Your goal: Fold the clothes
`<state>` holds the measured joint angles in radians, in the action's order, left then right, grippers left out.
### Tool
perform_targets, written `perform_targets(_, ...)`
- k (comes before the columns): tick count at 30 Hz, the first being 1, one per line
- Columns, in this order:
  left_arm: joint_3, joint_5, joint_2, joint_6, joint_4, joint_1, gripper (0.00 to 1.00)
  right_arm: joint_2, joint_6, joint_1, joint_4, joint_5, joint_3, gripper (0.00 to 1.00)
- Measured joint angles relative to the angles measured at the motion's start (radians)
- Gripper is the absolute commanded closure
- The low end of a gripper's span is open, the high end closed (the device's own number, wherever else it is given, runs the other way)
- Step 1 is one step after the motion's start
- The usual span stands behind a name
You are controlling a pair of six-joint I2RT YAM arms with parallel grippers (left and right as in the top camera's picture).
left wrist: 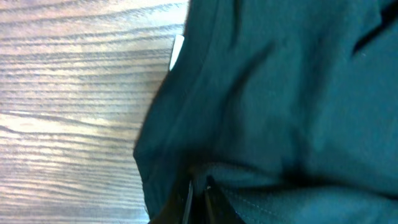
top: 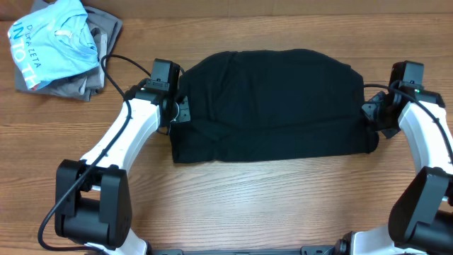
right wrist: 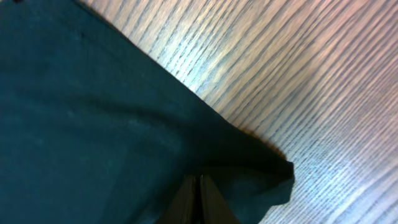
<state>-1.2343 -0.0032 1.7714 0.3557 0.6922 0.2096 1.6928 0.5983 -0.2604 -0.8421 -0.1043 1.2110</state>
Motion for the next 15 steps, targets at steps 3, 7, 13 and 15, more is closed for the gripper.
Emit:
perform_targets(3,0.0,-0.021,0.014,-0.015,-0.045,0.0,0.19,0.006,0.006,0.001,0.014,0.0,-0.012,0.42)
perform_targets(7,-0.003,-0.036,0.02,-0.043,-0.08,-0.001,0.0,0.01,-0.011,0.001,-0.006,0.0,-0.011,0.12)
perform_targets(13,-0.174,-0.039,0.02,-0.067,0.212,-0.002,0.16,0.018,-0.039,0.001,-0.201,0.006,0.077,0.13)
perform_targets(15,-0.262,-0.023,0.018,-0.071,0.312,-0.002,0.3,0.018,-0.061,0.001,-0.238,0.023,0.122,0.29)
